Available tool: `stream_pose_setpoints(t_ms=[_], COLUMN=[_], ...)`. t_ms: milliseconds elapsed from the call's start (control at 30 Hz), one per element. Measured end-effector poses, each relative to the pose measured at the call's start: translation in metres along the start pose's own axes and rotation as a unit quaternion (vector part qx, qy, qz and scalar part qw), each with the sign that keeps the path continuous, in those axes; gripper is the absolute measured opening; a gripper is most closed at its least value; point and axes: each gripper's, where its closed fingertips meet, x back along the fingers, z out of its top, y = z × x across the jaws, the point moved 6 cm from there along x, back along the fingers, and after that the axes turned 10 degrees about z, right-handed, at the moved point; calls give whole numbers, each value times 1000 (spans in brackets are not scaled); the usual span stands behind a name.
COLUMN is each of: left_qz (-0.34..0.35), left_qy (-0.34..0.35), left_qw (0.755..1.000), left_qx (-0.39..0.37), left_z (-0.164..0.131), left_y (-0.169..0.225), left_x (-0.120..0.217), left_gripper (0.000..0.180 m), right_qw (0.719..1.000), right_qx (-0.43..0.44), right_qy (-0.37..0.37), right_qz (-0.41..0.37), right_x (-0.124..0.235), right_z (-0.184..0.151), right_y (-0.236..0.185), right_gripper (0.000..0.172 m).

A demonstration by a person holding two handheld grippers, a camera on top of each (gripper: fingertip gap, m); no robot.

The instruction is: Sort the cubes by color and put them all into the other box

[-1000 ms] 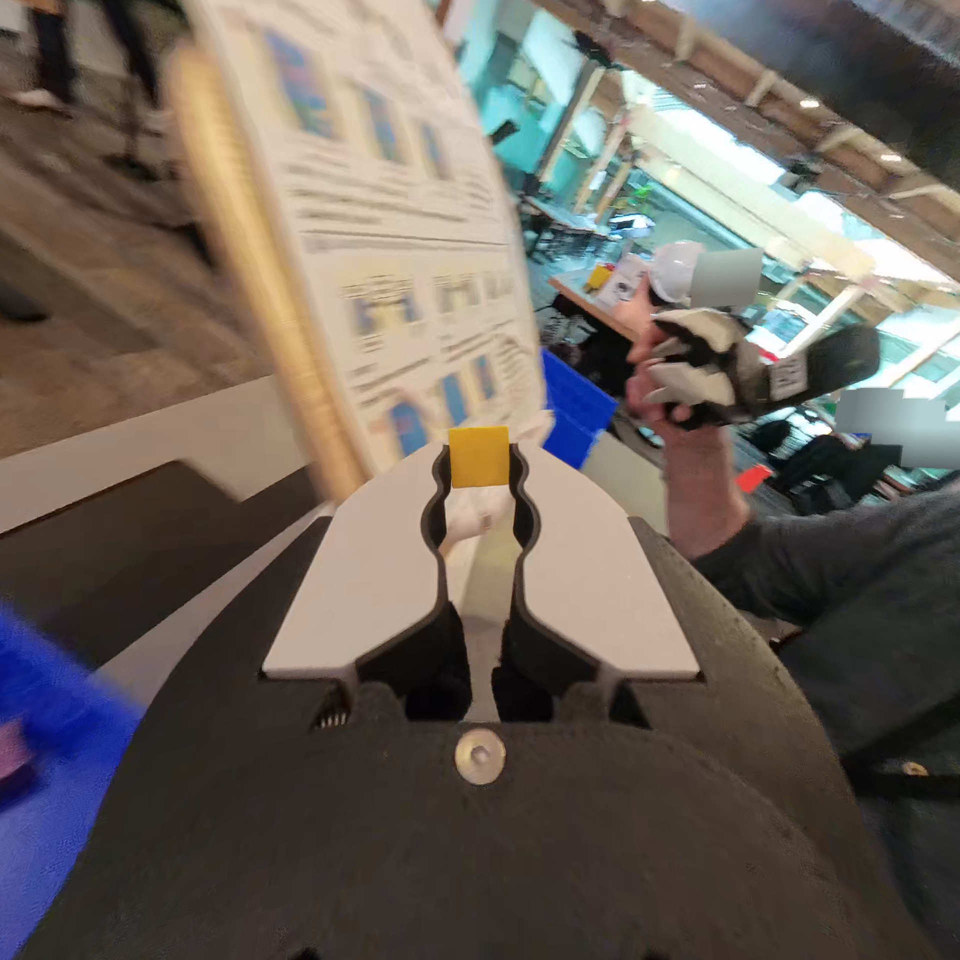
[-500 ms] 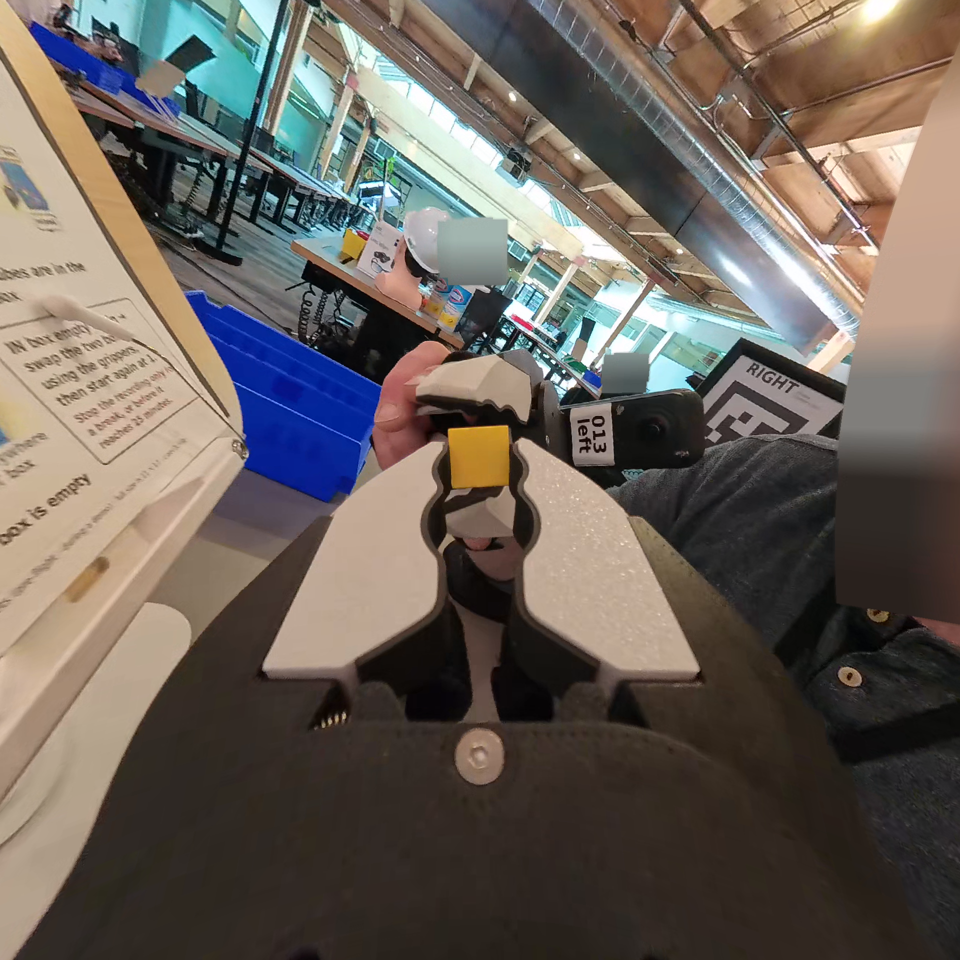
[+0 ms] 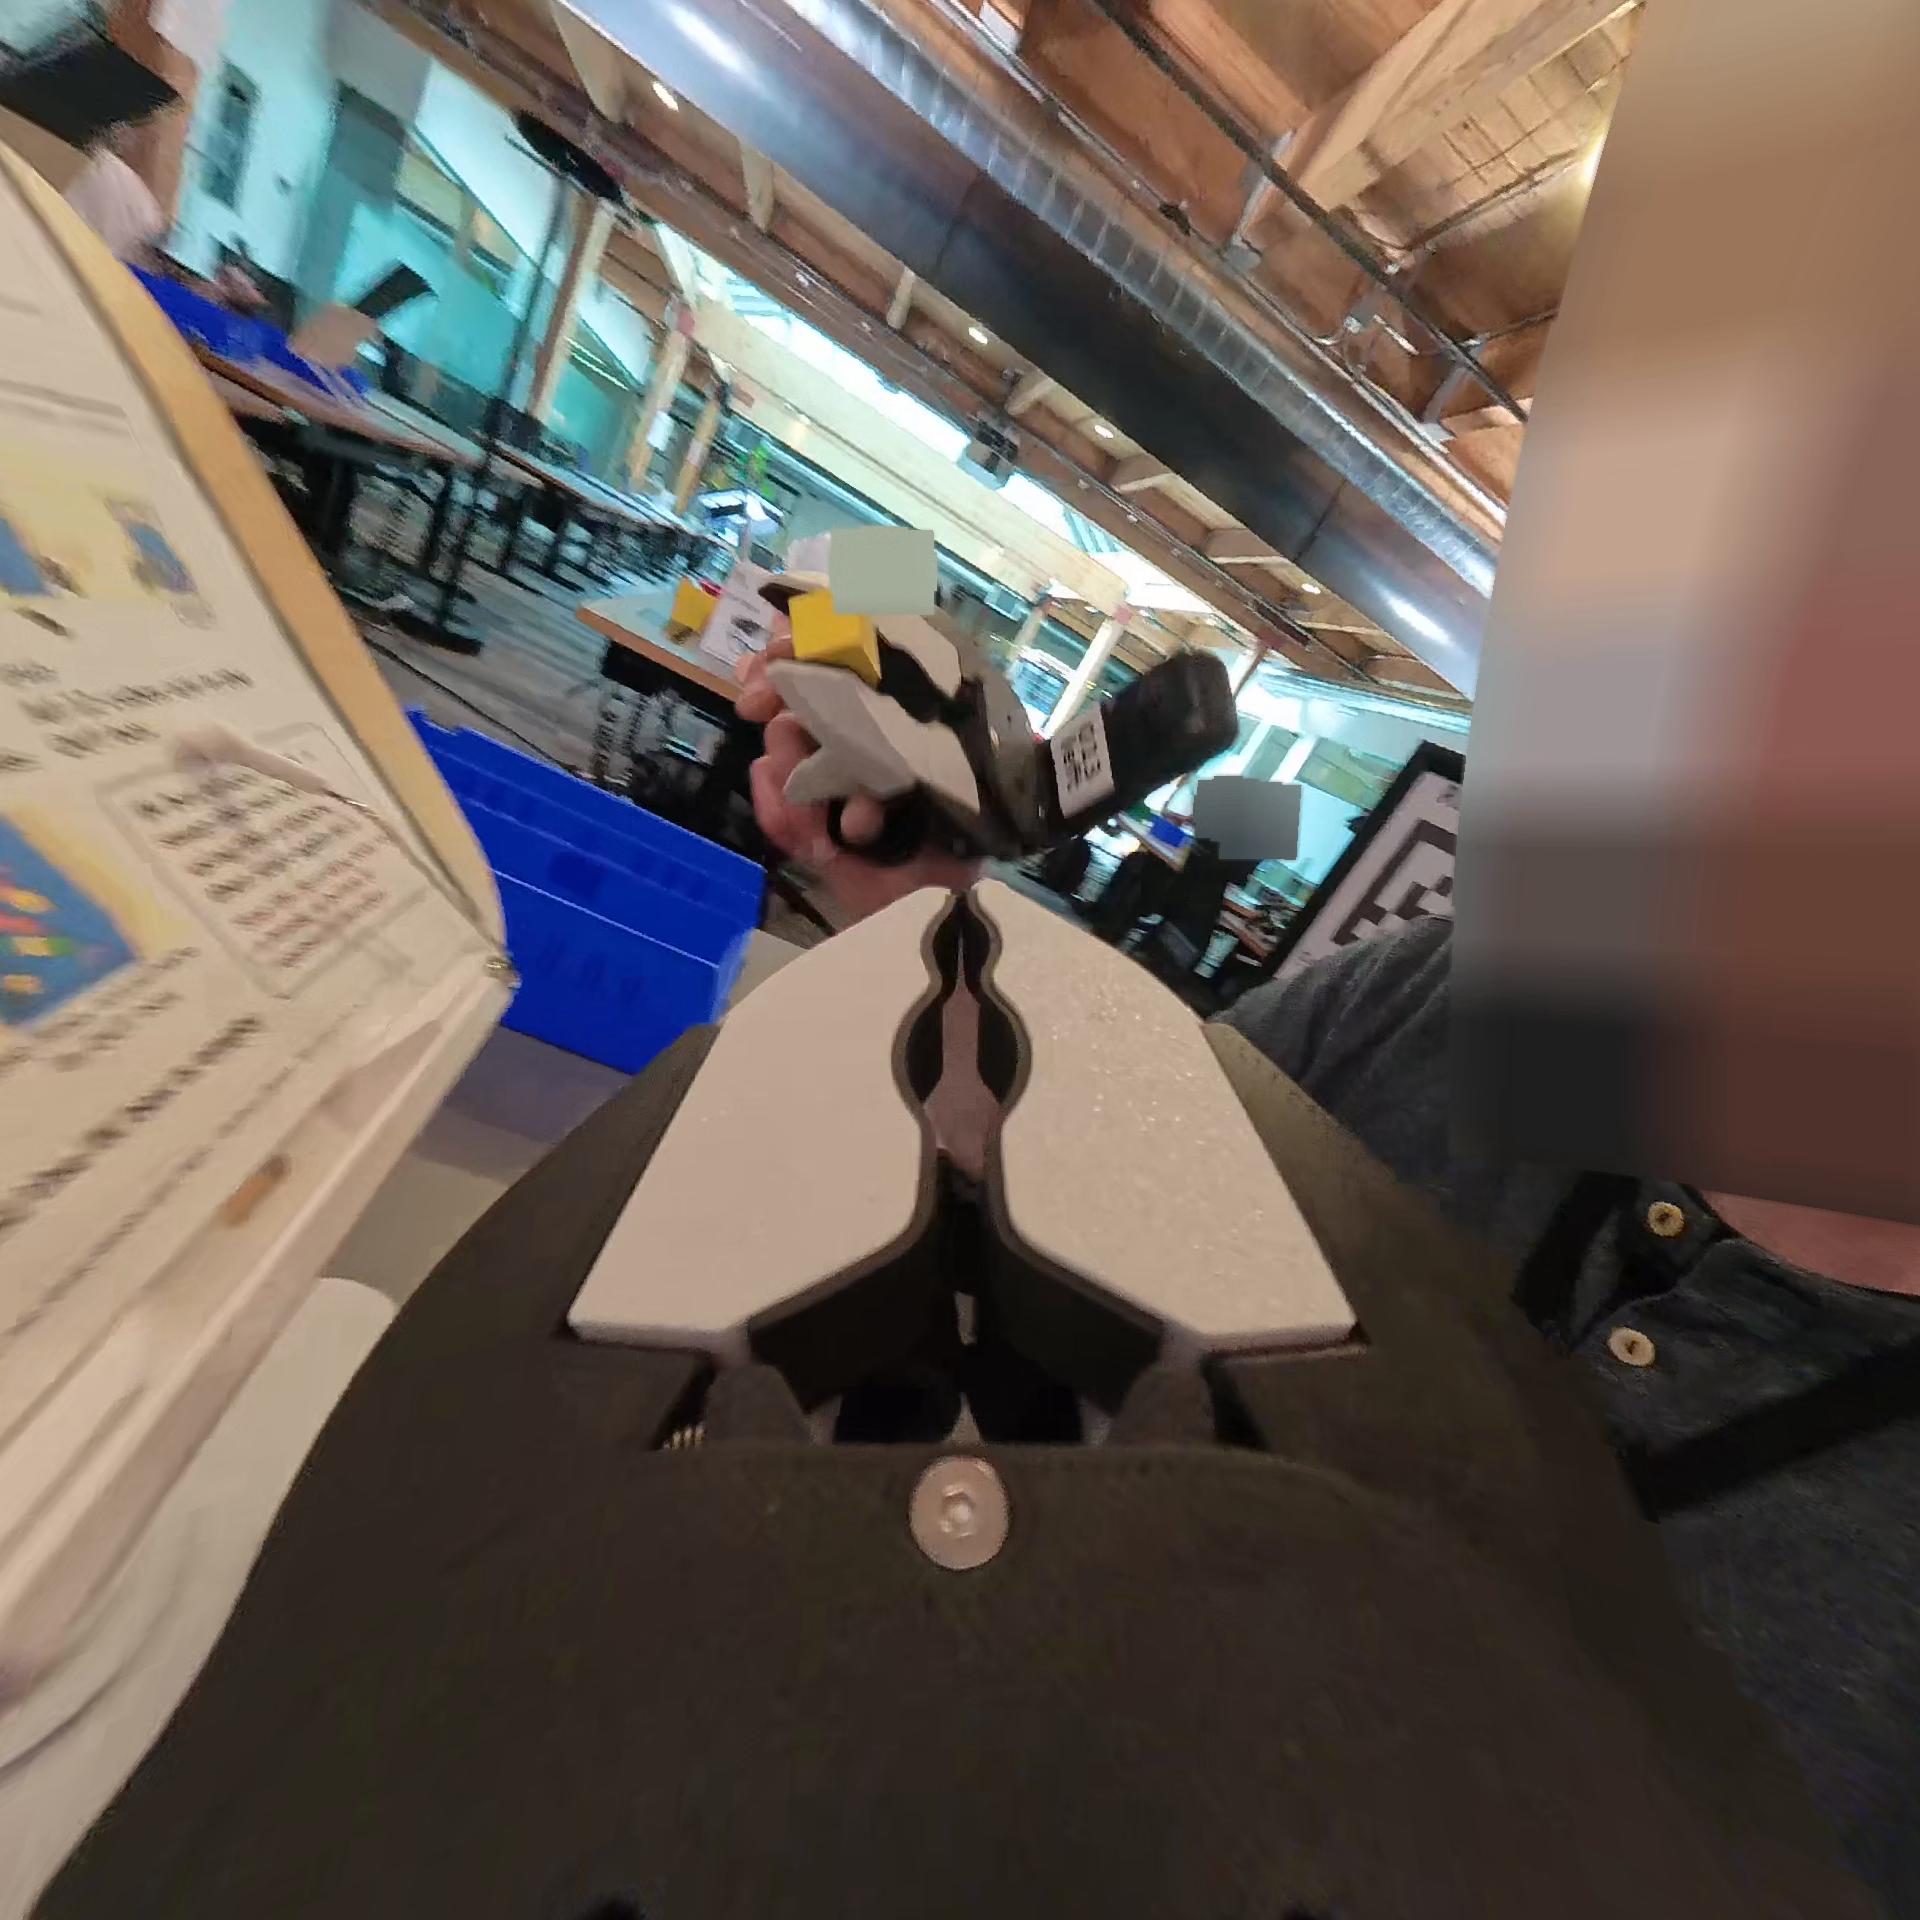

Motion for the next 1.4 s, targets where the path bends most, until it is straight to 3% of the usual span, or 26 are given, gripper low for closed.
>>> stream_pose_setpoints(t_ms=[133,233,400,567,733,967,1067,1200,1400], left_qz=[43,64,80,88,95,103,106,131,258], left_qy=[24,20,28,21,9,-1,-4,-5,12], left_qw=[998,997,996,995,994,993,993,990,961], left_qx=[-27,-38,-39,-40,-49,-49,-49,-58,-102], left_z=[14,14,13,13,10,7,6,9,33], left_y=[-5,-10,-13,-16,-16,-21,-23,-26,-37], left_x=[23,27,27,29,28,28,27,34,85], left_gripper=[0,0,0,0,0,0,0,0,3], right_qw=[979,938,859,804,784,761,769,789,839], right_qx=[-95,-173,-330,-371,-386,-388,-390,-405,-384], right_qy=[-140,-265,-379,-460,-479,-519,-505,-457,-374], right_qz=[-114,-141,-96,-71,-79,-35,-36,-62,-98], right_x=[60,92,111,116,114,101,98,102,102], right_z=[-91,-183,-301,-355,-379,-395,-390,-372,-316], right_y=[95,120,101,78,70,50,54,73,106], right_gripper=[22,23,23,23,23,24,33,30,28])
